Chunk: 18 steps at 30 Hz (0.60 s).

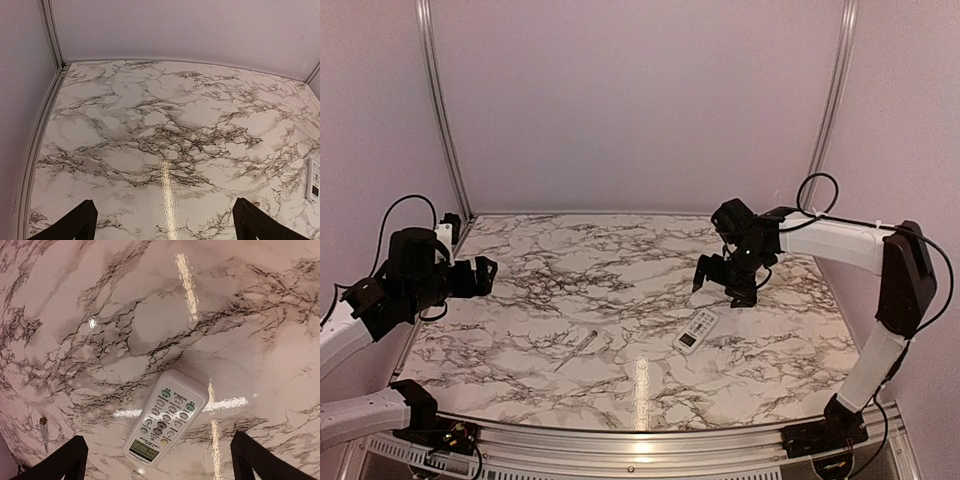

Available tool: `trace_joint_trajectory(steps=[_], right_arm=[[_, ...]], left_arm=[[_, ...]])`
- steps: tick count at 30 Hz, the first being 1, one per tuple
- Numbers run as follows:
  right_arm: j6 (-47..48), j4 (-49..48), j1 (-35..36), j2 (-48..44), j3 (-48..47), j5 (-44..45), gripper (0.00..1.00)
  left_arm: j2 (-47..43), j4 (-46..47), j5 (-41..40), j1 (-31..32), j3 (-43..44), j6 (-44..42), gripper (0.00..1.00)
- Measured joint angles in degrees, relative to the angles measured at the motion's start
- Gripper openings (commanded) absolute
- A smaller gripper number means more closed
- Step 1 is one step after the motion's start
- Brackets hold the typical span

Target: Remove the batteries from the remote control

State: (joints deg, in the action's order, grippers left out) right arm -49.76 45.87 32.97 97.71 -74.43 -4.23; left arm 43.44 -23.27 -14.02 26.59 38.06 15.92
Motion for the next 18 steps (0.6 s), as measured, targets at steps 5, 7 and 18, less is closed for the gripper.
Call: trace_joint_trajectory(steps=[5, 7, 18], right_arm=[[-1.7, 3.6, 2.0, 4.2, -2.2, 0.0, 0.98], [-2.4, 4.9, 3.0, 5.8, -2.7, 0.0, 0.98], [-4.8, 8.1, 5.2, 9.9, -3.2, -0.4, 0.99]], left_arm=[[1.0, -0.3, 0.5, 0.0, 0.0, 0.0, 0.99], [1.4, -0.4, 0.9, 0.0, 0.0, 0.0, 0.99], [0.3, -0.6, 2.1, 0.0, -0.4, -0.3, 0.99]])
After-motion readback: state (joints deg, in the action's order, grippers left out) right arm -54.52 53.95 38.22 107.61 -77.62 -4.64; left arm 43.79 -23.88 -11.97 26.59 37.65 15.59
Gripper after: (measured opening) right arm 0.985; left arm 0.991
